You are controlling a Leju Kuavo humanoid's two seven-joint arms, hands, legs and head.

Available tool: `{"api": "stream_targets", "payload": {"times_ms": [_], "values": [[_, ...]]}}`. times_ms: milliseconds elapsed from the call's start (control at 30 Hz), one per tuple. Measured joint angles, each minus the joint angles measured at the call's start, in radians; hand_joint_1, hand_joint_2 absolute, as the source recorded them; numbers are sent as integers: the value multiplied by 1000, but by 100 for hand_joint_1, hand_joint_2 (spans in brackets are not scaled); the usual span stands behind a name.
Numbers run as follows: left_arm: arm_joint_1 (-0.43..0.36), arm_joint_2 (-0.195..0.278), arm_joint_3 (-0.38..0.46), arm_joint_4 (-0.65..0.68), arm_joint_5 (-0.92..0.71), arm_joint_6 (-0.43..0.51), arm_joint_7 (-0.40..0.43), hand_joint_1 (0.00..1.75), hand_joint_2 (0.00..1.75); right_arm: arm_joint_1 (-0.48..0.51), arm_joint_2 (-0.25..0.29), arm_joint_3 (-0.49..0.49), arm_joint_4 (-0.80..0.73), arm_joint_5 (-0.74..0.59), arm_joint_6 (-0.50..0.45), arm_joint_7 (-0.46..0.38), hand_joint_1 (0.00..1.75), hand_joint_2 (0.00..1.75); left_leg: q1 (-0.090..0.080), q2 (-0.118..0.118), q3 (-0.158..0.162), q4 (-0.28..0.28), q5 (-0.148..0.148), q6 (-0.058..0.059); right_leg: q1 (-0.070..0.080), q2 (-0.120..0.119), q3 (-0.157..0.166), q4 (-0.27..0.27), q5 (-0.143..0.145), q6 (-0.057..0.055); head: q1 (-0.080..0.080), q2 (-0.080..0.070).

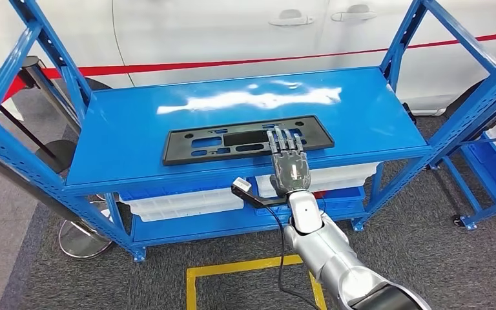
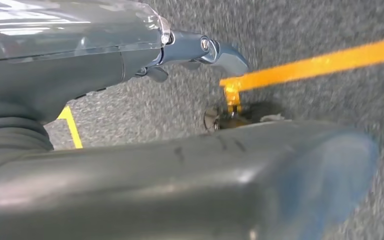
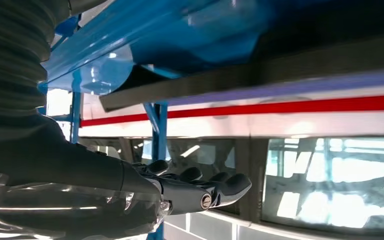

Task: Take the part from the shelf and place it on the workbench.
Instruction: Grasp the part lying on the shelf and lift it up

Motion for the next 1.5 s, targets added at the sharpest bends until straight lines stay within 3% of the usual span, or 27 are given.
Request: {"api": "stream_targets", "payload": {"times_ms": [100, 133, 167, 200, 267, 333, 433, 500, 600, 633, 667, 700, 733, 767, 833, 867, 1000, 1067, 1133, 1167, 1200, 1233, 1300, 1333, 1367, 1500], "values": [[-1, 3, -2, 0, -3, -2, 1, 0, 0, 11, -7, -11, -15, 1, -1, -3, 0, 175, 7, 1, -86, 176, -79, -14, -3, -1, 12, -5, -6, -7, -1, 0], [0, 4, -2, 0, -3, -3, 2, 0, 0, 17, -10, -14, -18, 1, -2, -5, 0, 175, 10, 1, -115, 226, -92, -18, -3, -1, 14, -4, -9, -7, -1, 0], [0, 4, -2, 0, -4, -3, 2, 0, 0, 23, -11, -17, -20, 1, -2, -7, 0, 175, 12, 1, -130, 245, -86, -21, -3, -1, 17, -2, -12, -6, -1, 0], [1, 5, -2, 0, -4, -3, 4, 0, 0, 27, -12, -19, -22, 1, -3, -11, 0, 175, 13, 1, -123, 221, -59, -22, -3, 0, 20, -1, -15, -5, -1, 0], [0, 8, -2, 0, -5, -3, 5, 0, 0, 30, -13, -23, -27, 2, -5, -20, 0, 175, 15, 3, -67, 90, 17, -20, -3, 2, 29, 3, -25, 0, -1, 0], [-2, 9, -2, 0, -5, -3, 6, 0, 0, 30, -13, -24, -33, 2, -6, -26, 0, 175, 12, 3, -19, -12, 52, -12, 0, 3, 33, 8, -32, 9, -1, 0], [-4, 9, -2, 0, -6, -3, 7, 0, 0, 31, -13, -25, -40, 2, -8, -30, 0, 175, 10, 1, -10, -32, 49, 4, 1, 2, 32, 8, -37, 25, -1, 0], [-4, 10, -2, 0, -8, -3, 7, 0, 0, 30, -13, -25, -45, 2, -9, -33, 0, 175, 13, 1, -4, -41, 51, 16, -2, 2, 22, 36, -57, 35, 0, 0], [-5, 10, -2, 0, -12, -5, 8, 0, 0, 31, -15, -25, -49, 2, -10, -35, 0, 175, 14, 2, 3, -45, 48, 28, -6, 1, -66, 207, -134, 44, 0, 0], [-5, 10, -2, 0, -14, -7, 8, 0, 0, 34, -16, -25, -49, 2, -10, -37, 0, 175, 14, 1, 4, -45, 46, 29, -7, 1, -100, 264, -149, 46, 0, 0], [-5, 10, -2, 0, -16, -8, 8, 0, 0, 37, -16, -25, -49, 2, -10, -38, 0, 175, 14, 1, 7, -45, 44, 29, -9, 1, -121, 290, -146, 47, 0, 0], [-4, 10, -2, 0, -18, -10, 8, 0, 0, 38, -17, -25, -49, 2, -11, -40, 0, 175, 14, 0, 10, -45, 41, 27, -10, 1, -122, 279, -123, 47, 0, 0], [-3, 10, -2, 0, -19, -11, 8, 0, 0, 39, -17, -26, -50, 2, -11, -41, 0, 175, 14, -1, 16, -44, 37, 25, -11, 0, -104, 230, -85, 46, 0, 0], [-3, 10, -2, 0, -20, -13, 8, 0, 0, 39, -18, -26, -51, 2, -12, -43, 0, 175, 14, -1, 22, -44, 32, 22, -12, 0, -73, 158, -44, 43, 0, 0], [-4, 9, -2, 1, -21, -15, 8, 0, 0, 37, -19, -26, -54, 1, -12, -46, 0, 175, 10, -2, 27, -41, 23, 12, -8, -1, -23, 45, 0, 37, 0, 0], [-5, 9, -2, 1, -21, -15, 8, 0, 0, 37, -19, -26, -54, 1, -12, -49, 0, 175, 9, -2, 27, -41, 20, 7, -6, 0, -13, 20, 3, 33, 0, 0], [-7, 10, -2, 2, -22, -16, 8, 0, 0, 31, -17, -26, -54, 1, -13, -63, 0, 175, 12, 0, 22, -19, 0, -16, -6, 3, -5, 11, -5, 11, 0, 0], [-7, 10, -2, 2, -22, -16, 8, 0, 0, 25, -12, -26, -54, 2, -12, -67, 0, 175, 13, 1, -24, 78, -49, -24, -8, 1, 3, 8, -9, -1, -1, 0], [-7, 9, -2, 2, -23, -16, 8, 0, 0, 23, -5, -26, -52, 2, -12, -69, 0, 175, 13, 1, -98, 215, -99, -27, -5, 0, 9, 8, -15, -7, -1, 0], [-6, 9, -2, 2, -24, -16, 8, 0, 0, 24, -3, -26, -50, 3, -12, -70, 0, 175, 13, 1, -125, 255, -103, -27, -3, -1, 12, 8, -19, -8, -1, 0], [-5, 9, -2, 3, -24, -16, 8, 0, 0, 24, 0, -26, -49, 3, -12, -71, 0, 175, 13, 1, -132, 255, -85, -26, -2, 0, 17, 9, -23, -8, -1, 0], [-4, 9, -2, 3, -24, -16, 8, 0, 0, 24, 3, -26, -49, 3, -12, -71, 0, 175, 12, 1, -119, 212, -47, -22, -1, 0, 24, 9, -27, -7, -1, 0], [-4, 9, -2, 3, -26, -16, 8, 0, 0, 23, 9, -25, -48, 3, -12, -69, 0, 175, 9, 1, -60, 70, 35, -11, 3, 1, 38, 9, -37, -3, -1, 0], [-5, 9, -2, 3, -27, -16, 7, 0, 0, 22, 12, -24, -47, 3, -11, -68, 0, 175, 6, 1, -35, 13, 56, -5, 4, 2, 41, 10, -41, 0, -1, 0], [-6, 10, -2, 3, -28, -16, 7, 0, 0, 21, 14, -23, -46, 3, -10, -65, 0, 175, 3, 1, -22, -18, 62, 0, 5, 2, 42, 11, -44, 5, -1, 0], [-8, 9, -1, 3, -32, -16, 7, 0, 0, 19, 21, -14, -43, 3, -3, -51, 0, 175, 7, 1, -11, -40, 57, 16, 5, 0, 38, 23, -58, 26, -1, 0]]}}
